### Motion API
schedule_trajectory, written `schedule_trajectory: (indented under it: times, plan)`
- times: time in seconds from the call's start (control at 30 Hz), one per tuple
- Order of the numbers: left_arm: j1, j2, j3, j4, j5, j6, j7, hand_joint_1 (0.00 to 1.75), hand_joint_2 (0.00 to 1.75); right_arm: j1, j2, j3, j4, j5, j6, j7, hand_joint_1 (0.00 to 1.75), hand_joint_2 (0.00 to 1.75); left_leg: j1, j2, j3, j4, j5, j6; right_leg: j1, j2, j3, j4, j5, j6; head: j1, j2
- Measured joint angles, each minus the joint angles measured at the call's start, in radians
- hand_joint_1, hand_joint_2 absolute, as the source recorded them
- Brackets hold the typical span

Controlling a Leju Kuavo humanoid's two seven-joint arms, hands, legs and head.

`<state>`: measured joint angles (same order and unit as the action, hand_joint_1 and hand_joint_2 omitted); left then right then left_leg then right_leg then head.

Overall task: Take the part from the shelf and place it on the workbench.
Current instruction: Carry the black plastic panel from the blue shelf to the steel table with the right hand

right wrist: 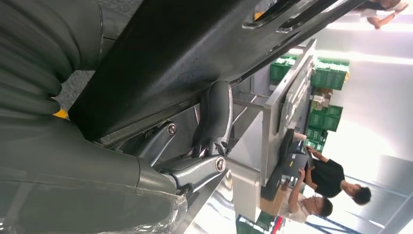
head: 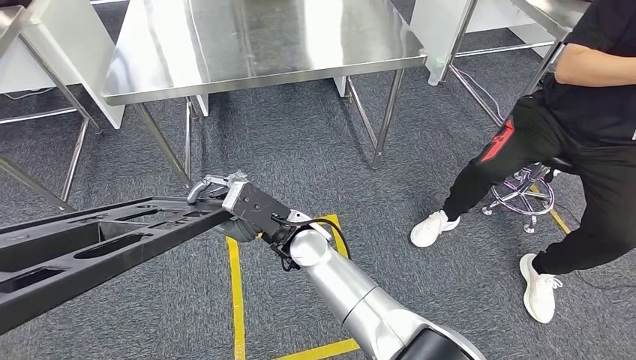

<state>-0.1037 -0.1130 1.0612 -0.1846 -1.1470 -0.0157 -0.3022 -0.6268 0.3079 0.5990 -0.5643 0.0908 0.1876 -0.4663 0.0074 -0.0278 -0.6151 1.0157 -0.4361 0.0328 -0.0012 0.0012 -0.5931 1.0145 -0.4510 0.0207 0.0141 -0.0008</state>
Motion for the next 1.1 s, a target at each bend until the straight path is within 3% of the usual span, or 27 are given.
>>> schedule_trajectory:
  times: [0.33,0.47,0.53,0.63,0.67,0.7,0.73,0.8,0.87,1.0,1.03,1.1]
  plan:
    - [0.0,0.005,0.0,0.0,-0.002,0.012,0.001,0.0,1.75,0.0,0.012,-0.001,-0.001,0.008,-0.001,0.005,1.75,1.75,0.001,0.003,0.005,-0.006,-0.002,-0.003,0.0,0.002,0.002,0.0,-0.001,-0.002,0.0,0.0]
    - [0.0,0.005,0.0,0.0,-0.002,0.012,0.001,0.0,1.75,0.0,0.015,-0.002,-0.004,0.009,-0.003,0.005,1.75,1.75,-0.001,0.004,0.014,-0.021,0.002,0.001,0.0,0.002,0.001,-0.001,-0.004,0.001,0.0,0.0]
    - [0.0,0.005,0.0,0.0,-0.003,0.012,0.001,0.0,1.75,-0.001,0.016,-0.003,-0.007,0.009,-0.003,0.005,1.75,1.75,0.006,0.007,0.027,-0.038,0.01,0.003,0.002,0.002,-0.025,0.053,-0.029,0.003,0.002,0.0]
    - [-0.001,0.004,0.0,0.0,-0.003,0.012,0.001,0.0,1.75,0.004,0.011,-0.004,-0.007,0.009,-0.003,0.005,1.75,1.75,0.009,0.008,0.031,-0.041,0.01,0.005,-0.005,0.002,-0.124,0.241,-0.1,0.005,0.002,0.0]
    - [0.0,0.004,0.0,0.0,-0.003,0.012,0.001,0.0,1.75,0.007,0.009,-0.005,-0.006,0.009,-0.004,0.006,1.75,1.75,0.009,0.007,0.031,-0.04,0.008,0.004,-0.008,0.002,-0.143,0.274,-0.107,0.011,0.002,0.0]
    - [0.0,0.004,0.0,0.0,-0.003,0.012,0.001,0.0,1.75,0.01,0.008,-0.005,-0.006,0.009,-0.004,0.006,1.75,1.75,0.01,0.006,0.031,-0.039,0.007,0.002,-0.011,0.002,-0.143,0.267,-0.097,0.02,0.002,0.0]
    - [0.001,0.004,0.0,0.0,-0.003,0.012,0.001,0.0,1.75,0.01,0.008,-0.006,-0.006,0.009,-0.004,0.006,1.75,1.75,0.012,0.005,0.032,-0.037,0.004,-0.002,-0.014,0.001,-0.122,0.221,-0.074,0.031,0.002,0.0]
    - [0.0,0.003,0.0,0.0,-0.003,0.012,0.001,0.0,1.75,0.009,0.008,-0.006,-0.006,0.009,-0.004,0.006,1.75,1.75,0.014,0.002,0.033,-0.029,-0.005,-0.014,-0.018,0.002,-0.05,0.078,-0.018,0.047,0.002,0.0]
    - [0.0,0.004,0.0,0.0,-0.004,0.012,0.001,0.0,1.75,0.008,0.008,-0.006,-0.006,0.01,-0.005,0.006,1.75,1.75,0.012,0.001,0.033,-0.022,-0.013,-0.027,-0.018,0.005,-0.008,0.0,0.006,0.036,0.002,0.0]
    - [0.0,0.004,0.0,0.0,-0.006,0.012,0.001,0.0,1.75,0.006,0.01,-0.007,-0.007,0.012,-0.008,0.006,1.75,1.75,0.02,0.006,0.027,-0.006,-0.03,-0.044,-0.016,0.007,0.0,-0.003,0.003,-0.004,0.002,0.0]
    - [-0.001,0.003,0.0,0.0,-0.006,0.013,0.001,0.0,1.75,0.005,0.011,-0.007,-0.007,0.012,-0.008,0.006,1.75,1.75,0.021,0.011,0.011,0.027,-0.047,-0.048,-0.019,0.006,0.004,-0.005,0.001,-0.012,0.002,0.0]
    - [-0.001,0.004,-0.001,0.0,-0.007,0.014,0.001,0.0,1.75,0.003,0.013,-0.007,-0.007,0.012,-0.008,0.006,1.75,1.75,0.022,0.019,-0.051,0.15,-0.1,-0.053,-0.018,0.005,0.012,-0.005,-0.004,-0.023,0.001,0.0]
